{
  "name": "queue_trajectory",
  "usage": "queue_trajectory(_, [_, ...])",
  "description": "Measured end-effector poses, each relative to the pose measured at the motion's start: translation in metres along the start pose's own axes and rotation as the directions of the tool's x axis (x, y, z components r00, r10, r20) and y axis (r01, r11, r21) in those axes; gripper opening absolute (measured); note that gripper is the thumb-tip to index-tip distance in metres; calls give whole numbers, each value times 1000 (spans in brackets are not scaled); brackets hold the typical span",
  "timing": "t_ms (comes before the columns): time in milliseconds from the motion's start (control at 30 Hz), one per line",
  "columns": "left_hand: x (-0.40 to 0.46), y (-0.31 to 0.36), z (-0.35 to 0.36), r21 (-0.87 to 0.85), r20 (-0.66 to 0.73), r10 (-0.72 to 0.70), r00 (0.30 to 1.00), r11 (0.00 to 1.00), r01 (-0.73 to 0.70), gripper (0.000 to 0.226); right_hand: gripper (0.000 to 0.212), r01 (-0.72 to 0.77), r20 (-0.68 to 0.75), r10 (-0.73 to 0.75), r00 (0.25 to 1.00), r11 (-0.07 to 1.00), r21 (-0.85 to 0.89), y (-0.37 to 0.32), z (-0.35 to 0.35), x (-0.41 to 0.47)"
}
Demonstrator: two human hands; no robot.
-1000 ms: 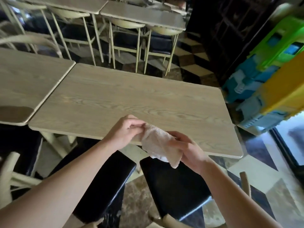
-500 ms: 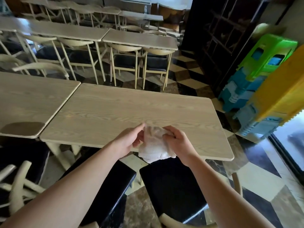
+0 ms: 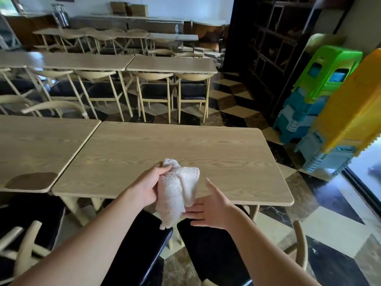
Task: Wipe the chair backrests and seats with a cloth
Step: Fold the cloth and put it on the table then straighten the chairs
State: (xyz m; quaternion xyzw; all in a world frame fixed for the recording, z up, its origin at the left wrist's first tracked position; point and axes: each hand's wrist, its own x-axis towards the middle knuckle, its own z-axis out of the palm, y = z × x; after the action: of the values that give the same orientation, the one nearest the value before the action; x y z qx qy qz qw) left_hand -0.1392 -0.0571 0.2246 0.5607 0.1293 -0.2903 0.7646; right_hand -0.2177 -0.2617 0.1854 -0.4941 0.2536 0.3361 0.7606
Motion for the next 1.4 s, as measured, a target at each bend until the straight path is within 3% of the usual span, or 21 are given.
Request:
queue_trajectory(100, [-3,-7,-8,-108,155,20,988,994,-3,44,108,82,190,-121,974,976,201,5,16,3])
queue_trajectory(167, [-8,-8,-14,-131,275,72,959,991,-37,52,99,177,266,-249,931,947,269,0,28,2])
queue_trajectory(267, [-15,-5,-25,-65,395,118,911,993,-101,60,71,342,236,-394,888,911,232,-12,36,-1])
queue_trajectory(333, [-17,-3,-34,-10,403,147,903,988,-156,59,64,388,222,-425,878,902,191,-20,35,1])
queue_trajectory(533, [-13,-6,-56,-100,343,193,919,981,-168,47,65,338,308,-322,895,941,2,-42,42,0])
queue_trajectory(667, [-4,-10,-75,-112,239,206,949,977,-183,58,46,343,240,-307,921,931,-126,-42,48,17])
queue_trajectory(733, [3,-16,-86,-77,150,128,980,990,-118,62,44,345,147,-325,934,928,-143,-32,51,30])
queue_trajectory(833, [13,-37,-99,-33,36,-1,999,999,2,44,30,240,8,-241,970,961,-134,-9,56,50])
queue_trajectory(933, [26,-58,-108,235,-195,-42,980,968,89,58,23,65,-257,-152,954,946,-319,8,59,80])
queue_trajectory(967, [34,-63,-112,381,-234,-38,972,916,128,69,28,15,-326,-152,933,922,-387,10,56,91])
queue_trajectory(1033, [49,-70,-115,669,-169,-31,985,731,138,80,56,-4,-308,-158,938,885,-466,13,49,110])
queue_trajectory(1133, [81,-75,-112,937,-44,76,996,349,15,57,67,-54,-202,-126,971,710,-702,2,41,137])
queue_trajectory(1200, [101,-69,-108,985,29,169,985,161,-56,42,58,-58,-185,-194,963,525,-849,-13,38,159])
queue_trajectory(1300, [146,-48,-104,991,123,242,963,-79,-107,29,35,-83,-188,-426,885,253,-964,-48,25,194])
queue_trajectory(1400, [183,-19,-97,963,241,364,900,-203,-175,23,28,-76,-62,-594,802,1,-997,-86,5,214])
